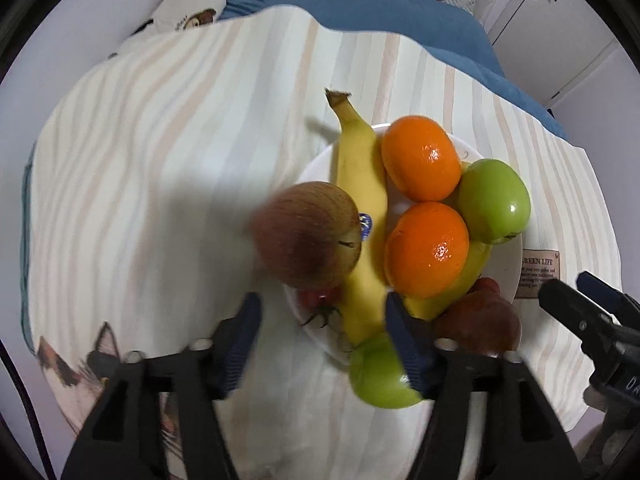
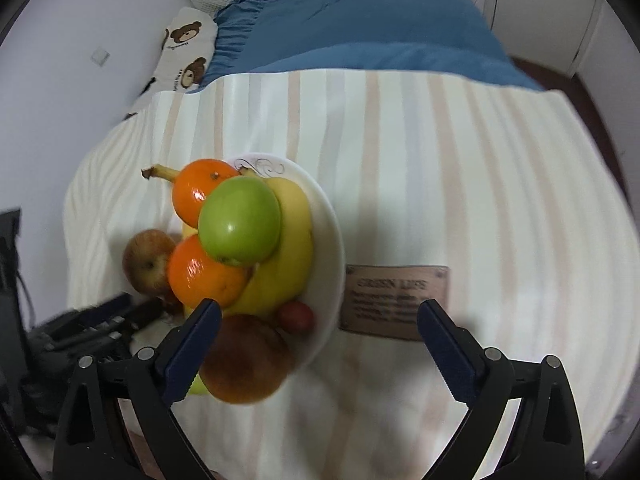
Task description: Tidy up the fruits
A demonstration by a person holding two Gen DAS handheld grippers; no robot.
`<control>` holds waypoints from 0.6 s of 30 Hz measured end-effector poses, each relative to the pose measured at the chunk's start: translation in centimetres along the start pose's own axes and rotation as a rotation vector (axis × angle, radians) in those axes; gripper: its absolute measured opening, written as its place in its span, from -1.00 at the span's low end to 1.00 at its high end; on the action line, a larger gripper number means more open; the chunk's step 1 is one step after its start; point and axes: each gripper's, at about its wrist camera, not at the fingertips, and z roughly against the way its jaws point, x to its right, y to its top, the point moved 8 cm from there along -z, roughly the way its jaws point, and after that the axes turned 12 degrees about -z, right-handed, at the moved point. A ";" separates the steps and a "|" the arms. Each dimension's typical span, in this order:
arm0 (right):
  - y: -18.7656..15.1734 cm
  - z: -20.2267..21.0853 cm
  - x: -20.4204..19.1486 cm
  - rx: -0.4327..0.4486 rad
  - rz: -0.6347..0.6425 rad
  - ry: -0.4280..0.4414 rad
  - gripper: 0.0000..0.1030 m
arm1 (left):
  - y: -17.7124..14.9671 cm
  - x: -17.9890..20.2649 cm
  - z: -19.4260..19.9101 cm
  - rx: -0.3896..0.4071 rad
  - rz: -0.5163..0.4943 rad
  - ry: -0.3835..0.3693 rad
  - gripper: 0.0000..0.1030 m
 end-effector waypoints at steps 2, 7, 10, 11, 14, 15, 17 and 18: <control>-0.7 0.9 0.0 0.017 0.005 -0.014 0.97 | -0.3 -0.3 1.2 0.027 -0.014 0.028 0.66; -2.5 3.9 -0.2 0.071 0.005 -0.040 0.97 | -1.3 -0.8 4.6 0.090 -0.041 0.070 0.82; -4.0 5.7 -0.8 0.098 -0.001 -0.035 0.97 | -2.4 -0.4 7.1 0.135 -0.055 0.074 0.82; -4.5 6.4 -0.9 0.108 -0.002 -0.031 0.97 | -2.9 -0.2 8.3 0.156 -0.059 0.071 0.82; -6.5 9.4 -1.1 0.149 -0.005 -0.014 0.97 | -4.6 0.3 11.3 0.197 -0.069 0.073 0.82; -6.9 10.3 -1.3 0.161 -0.005 -0.012 0.97 | -5.0 0.6 12.2 0.209 -0.071 0.074 0.82; -8.2 12.9 -1.4 0.197 -0.001 0.000 0.98 | -6.1 1.0 14.4 0.238 -0.077 0.083 0.82; -8.9 14.2 -1.5 0.214 0.000 0.005 0.98 | -6.7 1.3 15.5 0.253 -0.082 0.084 0.82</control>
